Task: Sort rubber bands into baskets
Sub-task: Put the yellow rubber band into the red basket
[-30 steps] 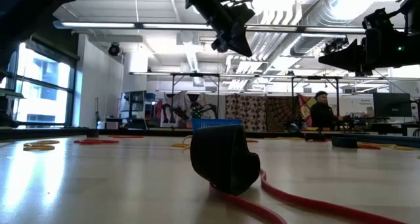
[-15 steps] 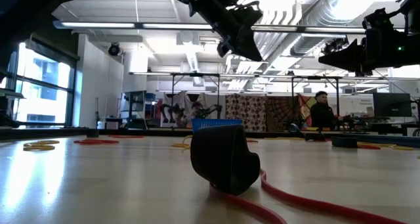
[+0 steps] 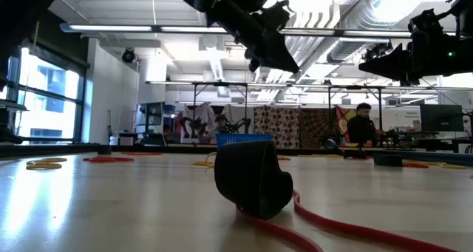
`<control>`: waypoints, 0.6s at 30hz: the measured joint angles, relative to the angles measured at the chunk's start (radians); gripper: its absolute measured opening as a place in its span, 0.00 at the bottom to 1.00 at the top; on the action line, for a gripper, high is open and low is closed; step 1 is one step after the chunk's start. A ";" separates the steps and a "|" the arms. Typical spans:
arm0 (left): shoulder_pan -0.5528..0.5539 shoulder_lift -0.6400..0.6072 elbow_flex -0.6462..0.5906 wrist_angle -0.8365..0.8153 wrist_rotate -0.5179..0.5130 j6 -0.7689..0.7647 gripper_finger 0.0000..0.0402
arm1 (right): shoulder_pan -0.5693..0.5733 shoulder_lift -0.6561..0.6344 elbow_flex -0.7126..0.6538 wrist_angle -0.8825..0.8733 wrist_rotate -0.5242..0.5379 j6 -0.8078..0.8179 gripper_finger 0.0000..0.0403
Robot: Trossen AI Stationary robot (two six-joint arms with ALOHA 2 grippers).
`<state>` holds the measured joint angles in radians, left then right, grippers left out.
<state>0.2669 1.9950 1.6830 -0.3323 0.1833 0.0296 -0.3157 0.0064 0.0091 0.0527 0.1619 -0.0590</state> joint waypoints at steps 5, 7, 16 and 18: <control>-0.006 -0.112 -0.194 0.106 0.026 -0.025 0.00 | 0.000 -0.001 0.000 0.004 0.000 0.090 0.00; -0.012 -0.160 -0.271 0.142 0.025 -0.030 0.00 | 0.000 -0.001 0.000 0.006 0.000 0.120 0.00; -0.057 -0.394 -0.612 0.308 0.028 -0.080 0.00 | 0.000 0.004 0.000 0.106 -0.013 0.308 0.00; -0.072 -0.442 -0.668 0.330 0.027 -0.072 0.00 | 0.000 0.008 0.000 0.141 -0.014 0.336 0.00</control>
<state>0.1953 1.5528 1.0148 -0.0021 0.2108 -0.0429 -0.3153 0.0143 0.0090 0.1933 0.1478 0.2766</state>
